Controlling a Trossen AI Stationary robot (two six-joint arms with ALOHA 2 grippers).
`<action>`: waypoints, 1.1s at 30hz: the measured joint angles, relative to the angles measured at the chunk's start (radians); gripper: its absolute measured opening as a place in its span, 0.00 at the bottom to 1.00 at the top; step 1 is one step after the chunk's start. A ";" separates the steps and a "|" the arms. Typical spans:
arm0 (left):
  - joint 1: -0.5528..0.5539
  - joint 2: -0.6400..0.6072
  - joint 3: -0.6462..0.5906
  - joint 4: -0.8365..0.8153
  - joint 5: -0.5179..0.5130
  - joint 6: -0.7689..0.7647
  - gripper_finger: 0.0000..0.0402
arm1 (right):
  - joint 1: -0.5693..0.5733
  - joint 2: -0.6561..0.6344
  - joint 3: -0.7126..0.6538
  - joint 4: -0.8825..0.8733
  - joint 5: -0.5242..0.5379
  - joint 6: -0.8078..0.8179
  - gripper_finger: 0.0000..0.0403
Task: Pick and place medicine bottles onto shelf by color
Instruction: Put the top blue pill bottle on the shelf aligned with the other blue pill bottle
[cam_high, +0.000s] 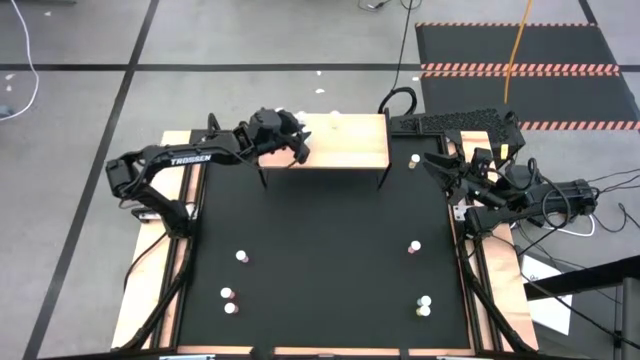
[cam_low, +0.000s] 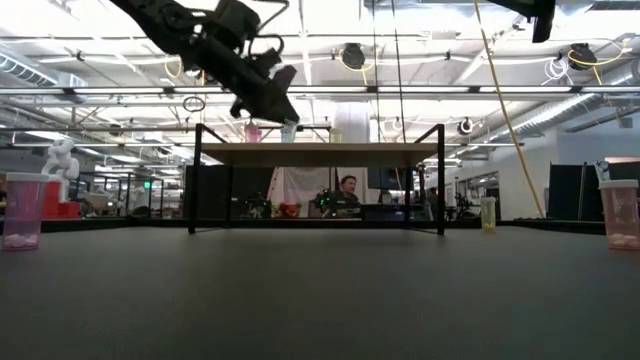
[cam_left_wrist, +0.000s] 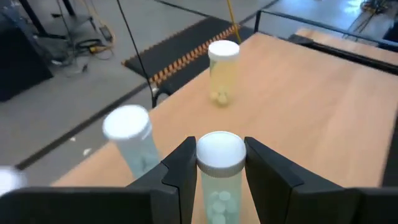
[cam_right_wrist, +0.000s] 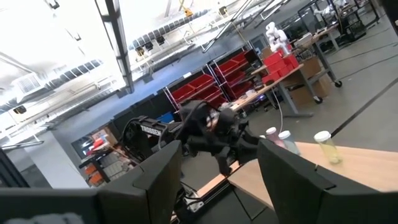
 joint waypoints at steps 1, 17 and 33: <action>-0.012 -0.012 -0.008 0.008 -0.020 0.001 0.30 | 0.000 0.000 0.000 0.000 0.000 0.001 0.52; -0.066 -0.147 -0.312 0.521 -0.184 0.035 0.30 | 0.000 0.000 0.000 -0.004 -0.002 -0.035 0.52; -0.031 -0.034 -0.314 0.606 -0.181 0.073 0.30 | 0.000 -0.008 0.000 -0.003 0.000 -0.037 0.52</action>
